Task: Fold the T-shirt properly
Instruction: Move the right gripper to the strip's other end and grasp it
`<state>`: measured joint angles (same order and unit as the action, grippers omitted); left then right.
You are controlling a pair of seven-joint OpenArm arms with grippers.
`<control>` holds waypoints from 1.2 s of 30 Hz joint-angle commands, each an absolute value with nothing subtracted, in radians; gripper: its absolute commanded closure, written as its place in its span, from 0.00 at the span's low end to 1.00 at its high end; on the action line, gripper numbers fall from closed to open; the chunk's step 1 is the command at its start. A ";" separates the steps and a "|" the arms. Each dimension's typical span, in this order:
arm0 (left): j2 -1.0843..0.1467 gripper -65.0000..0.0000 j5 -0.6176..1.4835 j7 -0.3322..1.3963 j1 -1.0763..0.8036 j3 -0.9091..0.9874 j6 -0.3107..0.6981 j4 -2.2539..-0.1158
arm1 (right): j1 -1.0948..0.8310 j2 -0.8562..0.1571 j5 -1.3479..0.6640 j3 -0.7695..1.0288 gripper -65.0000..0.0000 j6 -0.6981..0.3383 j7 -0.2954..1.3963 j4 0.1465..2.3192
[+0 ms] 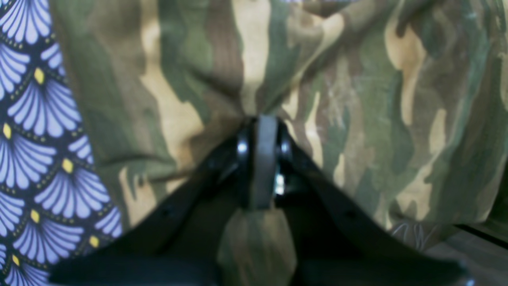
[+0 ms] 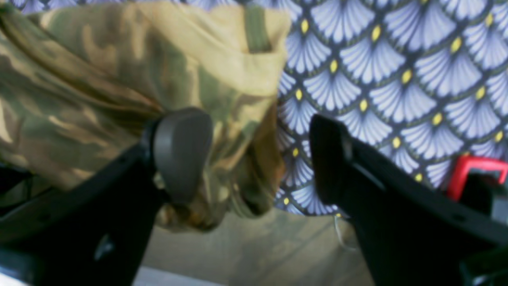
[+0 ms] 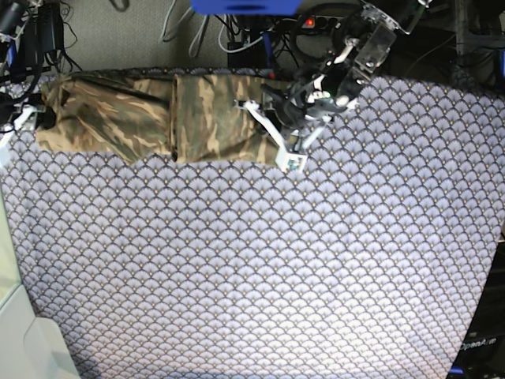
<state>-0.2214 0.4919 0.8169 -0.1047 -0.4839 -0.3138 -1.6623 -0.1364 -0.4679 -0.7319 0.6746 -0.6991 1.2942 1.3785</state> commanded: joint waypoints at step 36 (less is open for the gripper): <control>-0.226 0.96 0.483 0.834 -0.096 -0.481 -0.323 -1.669 | -0.185 -0.409 -0.746 0.552 0.33 -0.698 1.273 1.346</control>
